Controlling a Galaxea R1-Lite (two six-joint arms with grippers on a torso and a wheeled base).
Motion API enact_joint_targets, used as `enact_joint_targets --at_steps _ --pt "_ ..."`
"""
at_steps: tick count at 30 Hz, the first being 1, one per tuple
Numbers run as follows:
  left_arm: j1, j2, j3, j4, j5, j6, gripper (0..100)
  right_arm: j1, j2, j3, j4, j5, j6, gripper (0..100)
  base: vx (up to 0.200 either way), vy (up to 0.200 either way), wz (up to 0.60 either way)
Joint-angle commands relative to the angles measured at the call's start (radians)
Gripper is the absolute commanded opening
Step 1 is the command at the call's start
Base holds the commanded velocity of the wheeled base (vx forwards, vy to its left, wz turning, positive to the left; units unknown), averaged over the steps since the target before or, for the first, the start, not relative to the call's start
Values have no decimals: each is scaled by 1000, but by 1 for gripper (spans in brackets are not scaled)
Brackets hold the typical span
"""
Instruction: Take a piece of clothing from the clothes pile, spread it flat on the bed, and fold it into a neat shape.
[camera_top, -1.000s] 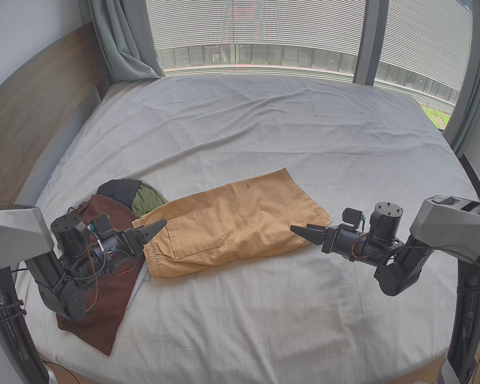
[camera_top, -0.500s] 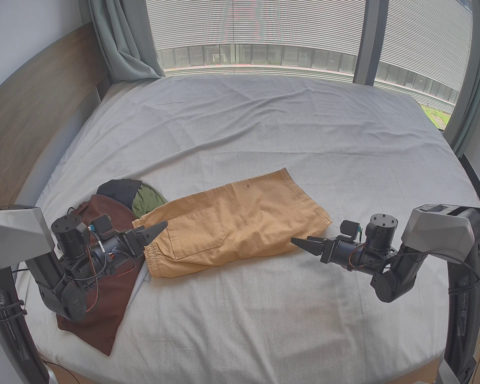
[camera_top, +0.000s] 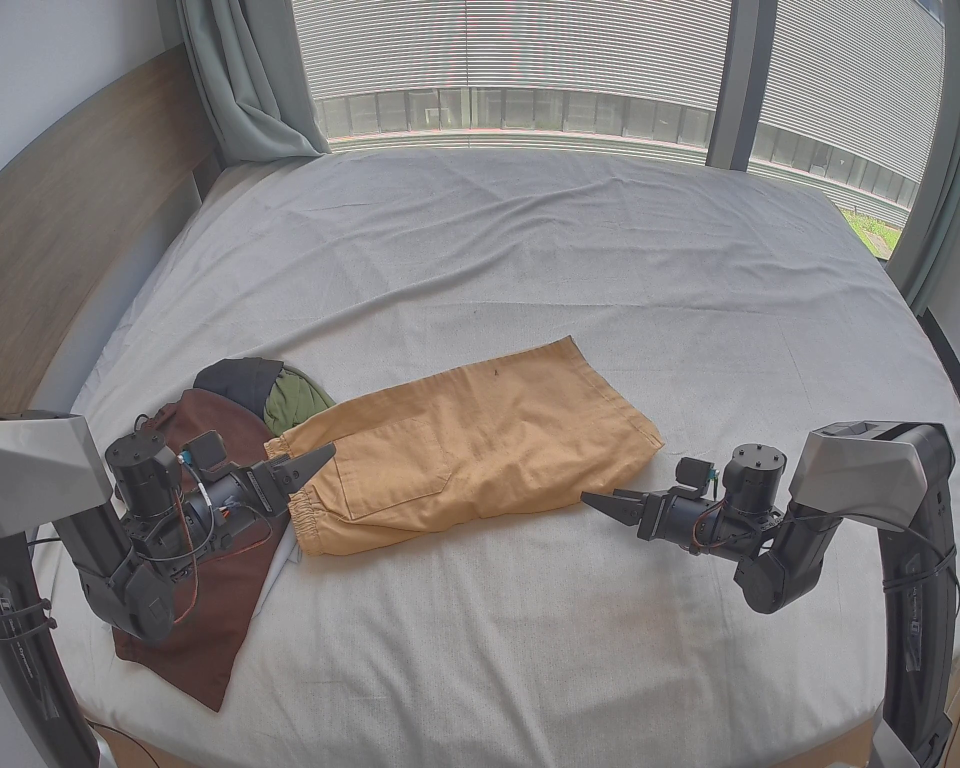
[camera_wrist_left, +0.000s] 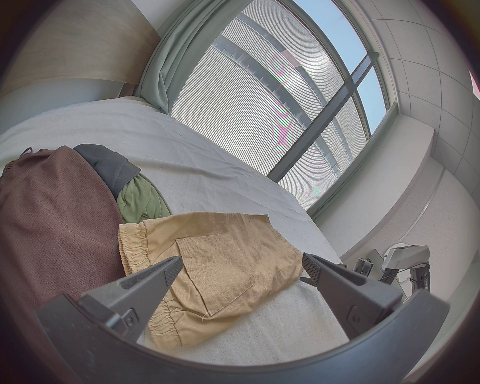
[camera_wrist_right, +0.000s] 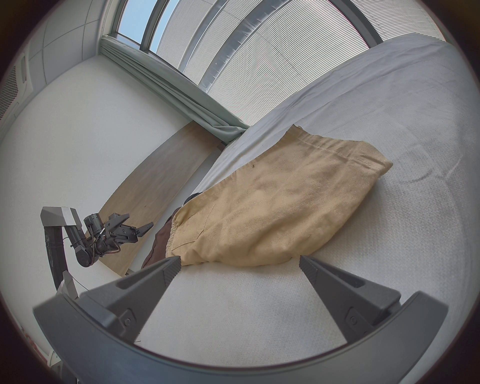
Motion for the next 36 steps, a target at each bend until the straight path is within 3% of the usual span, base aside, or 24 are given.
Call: enact_joint_targets --at_steps 1,15,19,30,36 --pt "0 4 0 -1 0 -1 100 -4 23 -13 5 1 -2 100 0 0 0" --pt "-1 4 0 -1 0 1 100 4 132 -134 40 -3 12 100 0 0 0" --pt "-1 4 0 -1 0 1 100 16 148 -189 57 -47 52 100 0 0 0" --pt "-1 4 -1 -1 0 1 100 96 173 -269 85 -84 167 100 0 0 0" --pt "0 2 -1 -1 0 -1 100 101 185 -310 86 -113 175 100 0 0 0"
